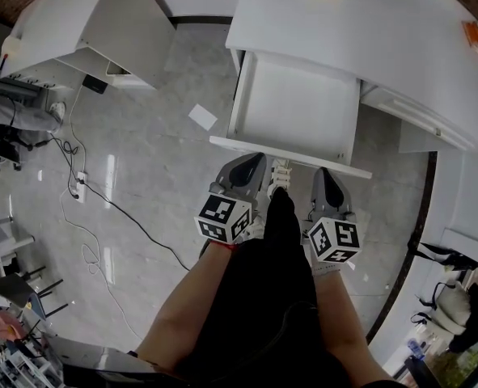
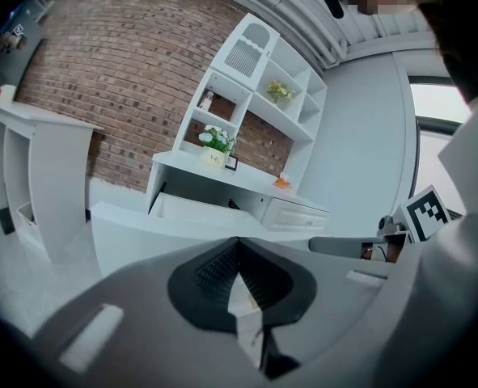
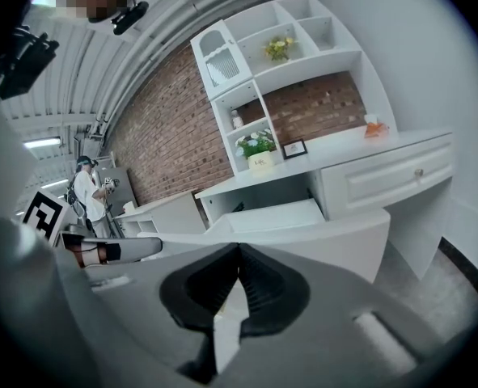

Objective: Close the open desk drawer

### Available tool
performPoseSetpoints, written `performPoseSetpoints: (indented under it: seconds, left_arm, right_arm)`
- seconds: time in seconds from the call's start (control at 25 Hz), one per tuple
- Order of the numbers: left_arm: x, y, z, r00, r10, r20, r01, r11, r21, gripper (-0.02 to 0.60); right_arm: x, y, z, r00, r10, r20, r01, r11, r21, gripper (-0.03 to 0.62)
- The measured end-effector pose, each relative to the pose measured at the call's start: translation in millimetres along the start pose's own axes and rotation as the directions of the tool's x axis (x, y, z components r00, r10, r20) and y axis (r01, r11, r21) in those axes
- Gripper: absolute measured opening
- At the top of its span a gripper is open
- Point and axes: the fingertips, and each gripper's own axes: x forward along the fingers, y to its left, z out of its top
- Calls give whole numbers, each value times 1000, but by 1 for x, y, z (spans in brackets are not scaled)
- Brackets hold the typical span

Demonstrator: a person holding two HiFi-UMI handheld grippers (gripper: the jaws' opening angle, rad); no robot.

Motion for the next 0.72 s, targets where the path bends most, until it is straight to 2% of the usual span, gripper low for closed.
performPoseSetpoints:
  seconds: [0.2,0.72]
  left_arm:
    - [11,5,6,1000,2,-19,-2,1000,8,2]
    - [46,23,29,1000,-5,-13,5,1000,-11,2]
  right_arm:
    - [12,-4,7,1000,1,-10,0,1000,28,2]
    - [50,-16,29,1000,-1,-30,1,1000,13,2]
